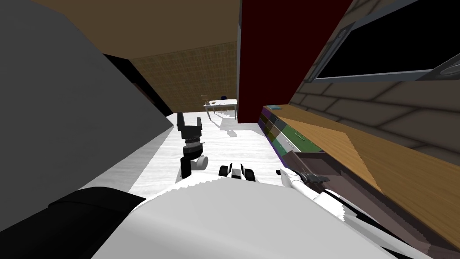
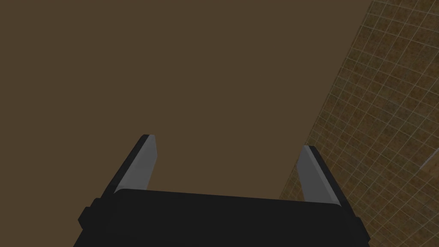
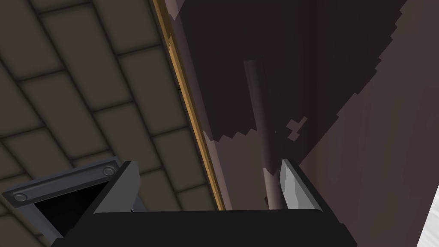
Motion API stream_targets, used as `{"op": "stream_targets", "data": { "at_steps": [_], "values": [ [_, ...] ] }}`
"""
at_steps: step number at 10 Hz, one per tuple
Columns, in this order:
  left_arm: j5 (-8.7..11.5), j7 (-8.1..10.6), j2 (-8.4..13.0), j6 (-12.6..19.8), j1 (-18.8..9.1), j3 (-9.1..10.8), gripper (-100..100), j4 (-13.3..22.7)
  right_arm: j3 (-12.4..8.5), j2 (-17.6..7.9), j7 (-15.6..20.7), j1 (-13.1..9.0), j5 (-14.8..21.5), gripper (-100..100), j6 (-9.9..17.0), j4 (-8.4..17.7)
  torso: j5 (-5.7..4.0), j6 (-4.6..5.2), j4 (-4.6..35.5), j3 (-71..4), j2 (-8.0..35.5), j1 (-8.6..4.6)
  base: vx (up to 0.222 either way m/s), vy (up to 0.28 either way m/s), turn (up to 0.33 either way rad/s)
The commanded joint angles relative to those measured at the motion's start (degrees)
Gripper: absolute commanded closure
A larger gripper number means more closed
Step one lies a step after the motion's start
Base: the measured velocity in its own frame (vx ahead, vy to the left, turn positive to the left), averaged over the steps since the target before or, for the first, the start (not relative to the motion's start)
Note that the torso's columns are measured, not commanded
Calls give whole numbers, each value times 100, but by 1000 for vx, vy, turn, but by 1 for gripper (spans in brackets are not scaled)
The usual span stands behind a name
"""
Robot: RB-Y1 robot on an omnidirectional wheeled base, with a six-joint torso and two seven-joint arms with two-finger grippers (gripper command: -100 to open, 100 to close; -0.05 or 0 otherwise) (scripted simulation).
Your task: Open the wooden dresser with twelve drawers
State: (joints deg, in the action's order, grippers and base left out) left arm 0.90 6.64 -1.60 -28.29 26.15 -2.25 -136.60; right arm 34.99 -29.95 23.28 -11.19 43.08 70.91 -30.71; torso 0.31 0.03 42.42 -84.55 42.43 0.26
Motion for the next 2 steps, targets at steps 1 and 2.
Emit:
{"op": "stream_targets", "data": {
  "at_steps": [1, 2],
  "values": [
    [0, 0, 0, 0, 0, 0, 0, 0, 1, 9, 1, 4, -3, 0, -7, -1, -6, -1, -2, 1, -1, -3, 0, 0, 0],
    [0, 0, 0, 0, 0, 0, 0, 0, 2, 15, 3, 8, -5, 0, -14, -2, -10, -1, -4, 0, -3, -5, 0, 0, 0]
  ]
}}
